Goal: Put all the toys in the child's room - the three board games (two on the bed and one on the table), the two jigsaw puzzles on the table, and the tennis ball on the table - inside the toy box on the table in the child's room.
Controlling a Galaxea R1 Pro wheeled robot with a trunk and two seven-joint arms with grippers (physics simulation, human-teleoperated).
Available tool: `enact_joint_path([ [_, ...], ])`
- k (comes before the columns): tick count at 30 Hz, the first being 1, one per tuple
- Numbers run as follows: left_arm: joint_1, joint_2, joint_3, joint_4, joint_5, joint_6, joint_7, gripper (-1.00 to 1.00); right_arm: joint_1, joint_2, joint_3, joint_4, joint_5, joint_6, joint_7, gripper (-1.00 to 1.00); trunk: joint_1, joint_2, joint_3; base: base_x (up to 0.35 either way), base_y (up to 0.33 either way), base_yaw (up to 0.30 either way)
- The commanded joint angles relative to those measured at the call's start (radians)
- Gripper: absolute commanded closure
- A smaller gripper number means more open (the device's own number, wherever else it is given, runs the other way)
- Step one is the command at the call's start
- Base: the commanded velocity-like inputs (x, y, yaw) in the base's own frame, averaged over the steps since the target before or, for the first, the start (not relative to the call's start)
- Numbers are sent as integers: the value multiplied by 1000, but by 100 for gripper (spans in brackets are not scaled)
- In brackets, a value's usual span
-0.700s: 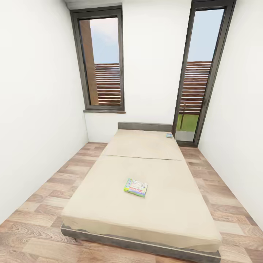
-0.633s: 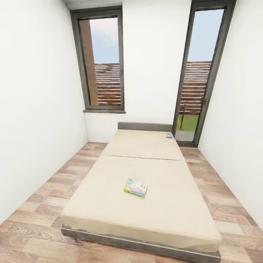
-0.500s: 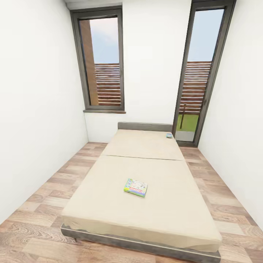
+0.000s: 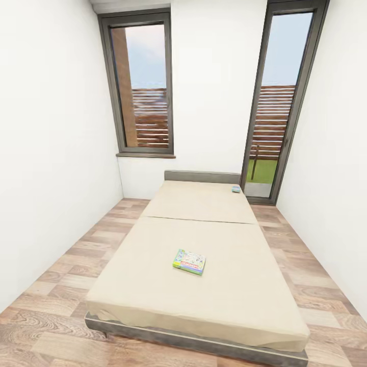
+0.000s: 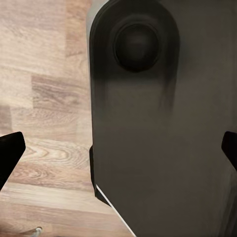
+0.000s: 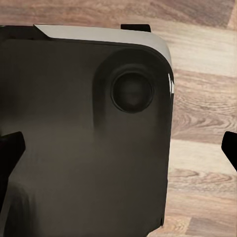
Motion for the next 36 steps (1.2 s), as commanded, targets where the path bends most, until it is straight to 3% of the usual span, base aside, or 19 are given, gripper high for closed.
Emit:
enact_joint_path([
  [1,0,0,0,-2,1,0,0,-100,0,0,0,0,0,0,-1,-100,0,0,-1,0,0,0],
  [36,9,4,0,0,-7,1,-1,-100,-20,-6,-4,-2,-4,5,0,-100,0,0,-1,0,0,0],
])
